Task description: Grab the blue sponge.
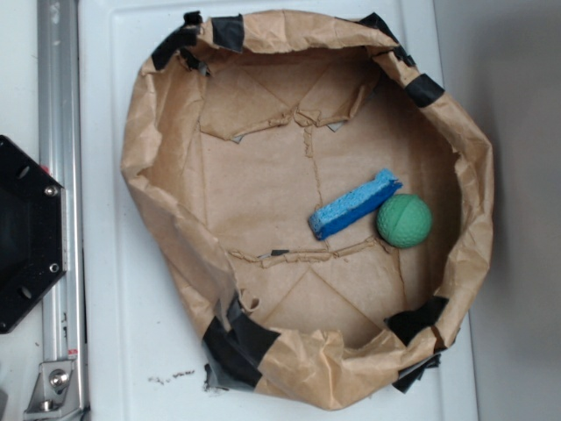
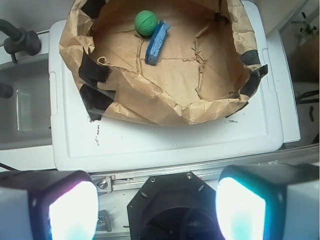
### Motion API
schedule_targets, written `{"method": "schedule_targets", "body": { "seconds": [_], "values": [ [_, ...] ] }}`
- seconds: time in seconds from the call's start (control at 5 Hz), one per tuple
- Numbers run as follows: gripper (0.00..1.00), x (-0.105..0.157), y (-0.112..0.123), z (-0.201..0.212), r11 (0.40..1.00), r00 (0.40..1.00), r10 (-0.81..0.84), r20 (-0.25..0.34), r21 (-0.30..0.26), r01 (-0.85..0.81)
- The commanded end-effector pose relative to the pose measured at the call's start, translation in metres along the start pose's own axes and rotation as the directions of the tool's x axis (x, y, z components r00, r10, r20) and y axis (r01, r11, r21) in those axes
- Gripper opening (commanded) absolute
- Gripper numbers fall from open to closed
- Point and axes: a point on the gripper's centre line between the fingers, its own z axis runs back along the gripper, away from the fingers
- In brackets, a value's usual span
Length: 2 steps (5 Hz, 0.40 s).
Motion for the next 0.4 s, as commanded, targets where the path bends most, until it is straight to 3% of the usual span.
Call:
{"method": "schedule_targets", "body": {
  "seconds": [0.0,0.2],
  "values": [
    [1.0,0.0,0.0,0.0,1.0,1.0,0.0,0.0,0.0,0.0],
    [1.0,0.04,0.005,-0.029,0.994,0.994,0.098,0.047,-0.052,-0.095]
  ]
}}
